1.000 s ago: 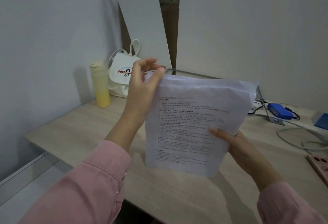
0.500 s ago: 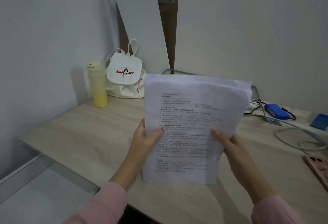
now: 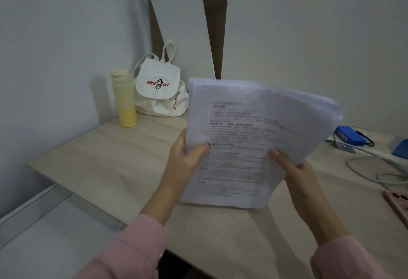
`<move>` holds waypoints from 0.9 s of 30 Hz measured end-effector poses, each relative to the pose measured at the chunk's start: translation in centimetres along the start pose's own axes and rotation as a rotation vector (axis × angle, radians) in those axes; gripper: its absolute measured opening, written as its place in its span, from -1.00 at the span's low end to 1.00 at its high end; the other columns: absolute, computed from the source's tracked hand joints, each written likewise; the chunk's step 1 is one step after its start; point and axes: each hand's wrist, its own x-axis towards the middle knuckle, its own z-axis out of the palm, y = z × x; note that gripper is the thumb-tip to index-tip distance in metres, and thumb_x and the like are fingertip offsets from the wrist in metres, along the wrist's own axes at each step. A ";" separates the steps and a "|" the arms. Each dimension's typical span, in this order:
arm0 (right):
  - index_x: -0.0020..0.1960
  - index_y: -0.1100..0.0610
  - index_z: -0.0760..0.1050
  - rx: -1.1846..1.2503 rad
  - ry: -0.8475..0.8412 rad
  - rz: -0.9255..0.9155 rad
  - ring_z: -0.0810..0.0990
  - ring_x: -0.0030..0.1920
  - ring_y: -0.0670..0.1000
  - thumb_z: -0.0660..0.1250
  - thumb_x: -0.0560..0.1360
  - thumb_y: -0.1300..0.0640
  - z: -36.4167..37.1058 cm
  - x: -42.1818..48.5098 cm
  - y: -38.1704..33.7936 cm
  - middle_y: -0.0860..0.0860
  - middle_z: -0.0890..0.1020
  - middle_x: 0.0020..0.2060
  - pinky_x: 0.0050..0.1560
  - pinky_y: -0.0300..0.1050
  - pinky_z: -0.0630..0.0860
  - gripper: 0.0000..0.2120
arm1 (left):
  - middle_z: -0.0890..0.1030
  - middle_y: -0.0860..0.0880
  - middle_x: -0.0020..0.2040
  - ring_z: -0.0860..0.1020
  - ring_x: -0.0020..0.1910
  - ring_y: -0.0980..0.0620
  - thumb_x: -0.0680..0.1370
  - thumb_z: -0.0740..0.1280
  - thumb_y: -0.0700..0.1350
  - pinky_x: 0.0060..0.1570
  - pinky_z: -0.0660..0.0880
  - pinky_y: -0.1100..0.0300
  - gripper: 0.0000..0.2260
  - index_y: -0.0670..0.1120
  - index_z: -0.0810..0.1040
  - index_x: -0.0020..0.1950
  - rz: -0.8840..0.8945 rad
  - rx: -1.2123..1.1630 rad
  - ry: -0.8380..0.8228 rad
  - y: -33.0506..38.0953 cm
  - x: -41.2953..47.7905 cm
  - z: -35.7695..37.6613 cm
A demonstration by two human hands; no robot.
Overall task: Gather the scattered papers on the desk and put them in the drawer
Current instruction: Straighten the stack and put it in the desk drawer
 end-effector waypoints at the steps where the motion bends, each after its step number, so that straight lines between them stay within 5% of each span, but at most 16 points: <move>1: 0.06 0.04 0.59 0.009 -0.016 0.004 0.66 0.01 -0.05 0.45 0.25 -0.01 -0.1 0.2 -0.3 -0.07 0.70 0.00 0.02 -0.10 0.56 -0.61 | 0.65 0.01 0.01 0.64 0.00 0.06 0.36 0.33 -0.12 -0.09 0.57 0.28 -0.69 -0.06 0.54 0.09 0.012 -0.003 0.018 0.1 0.2 -0.1; 6: 0.15 0.10 0.56 -0.057 -0.102 0.144 0.64 0.09 0.04 0.41 0.32 0.07 -0.4 -0.2 0.9 -0.03 0.69 0.05 0.16 0.04 0.54 -0.60 | 0.67 0.09 -0.05 0.65 -0.03 0.11 0.23 0.36 0.06 -0.16 0.54 0.31 -0.58 0.01 0.53 0.07 -0.088 0.049 0.033 -2.1 -0.8 -1.0; 9: 0.15 0.10 0.57 -0.039 -0.122 0.159 0.64 0.08 0.03 0.43 0.32 0.03 -0.6 -0.4 1.3 -0.01 0.68 0.07 0.17 0.06 0.50 -0.59 | 0.55 0.10 0.09 0.59 0.02 0.20 0.30 0.39 -0.02 -0.13 0.53 0.39 -0.57 0.05 0.40 0.14 -0.044 0.052 0.083 -0.2 -0.3 -0.4; 12: 0.09 0.06 0.61 -0.025 -0.147 0.143 0.65 0.06 0.02 0.54 0.14 -0.15 -0.7 -0.5 1.4 0.00 0.69 0.06 0.11 0.01 0.50 -0.42 | 0.30 -0.01 0.33 0.39 0.28 0.12 0.42 0.38 -0.03 0.16 0.38 0.46 -0.36 -0.08 0.17 0.42 0.324 0.434 0.317 3.8 0.8 0.5; 14: 0.08 0.06 0.61 -0.013 -0.155 0.141 0.65 0.07 0.03 0.55 0.09 -0.18 -0.7 -0.7 1.4 0.00 0.69 0.06 0.10 0.00 0.51 -0.38 | 0.28 -0.15 0.39 0.27 0.39 -0.02 0.46 0.34 0.00 0.39 0.24 0.27 -0.35 -0.19 0.18 0.45 0.607 0.805 0.356 6.4 1.3 1.7; 16: 0.07 0.05 0.62 -0.005 -0.156 0.143 0.65 0.06 0.02 0.56 0.06 -0.19 -0.6 -0.7 1.4 0.00 0.69 0.06 0.08 -0.02 0.51 -0.37 | 0.37 -0.13 0.40 0.25 0.42 -0.03 0.49 0.27 0.05 0.45 0.10 0.12 -0.42 -0.16 0.27 0.44 0.768 1.126 0.175 8.0 2.0 3.3; 19: 0.08 0.07 0.61 0.004 -0.151 0.157 0.66 0.04 0.03 0.58 0.01 -0.22 -0.7 -0.6 1.2 0.01 0.69 0.04 0.09 0.01 0.50 -0.30 | 0.51 -0.07 0.32 0.39 0.37 -0.04 0.49 0.22 0.12 0.44 0.16 -0.05 -0.45 -0.09 0.33 0.43 0.773 1.435 -0.126 7.7 2.6 5.2; 27: 0.13 0.08 0.59 -0.010 -0.161 0.142 0.66 0.06 0.03 0.54 0.04 -0.26 -0.5 -0.7 0.6 0.01 0.69 0.05 0.13 0.03 0.50 -0.26 | 0.47 0.02 0.32 0.42 0.29 0.02 0.56 0.14 0.16 0.20 0.33 0.11 -0.50 0.07 0.20 0.47 0.617 1.490 -0.332 10.3 3.7 6.5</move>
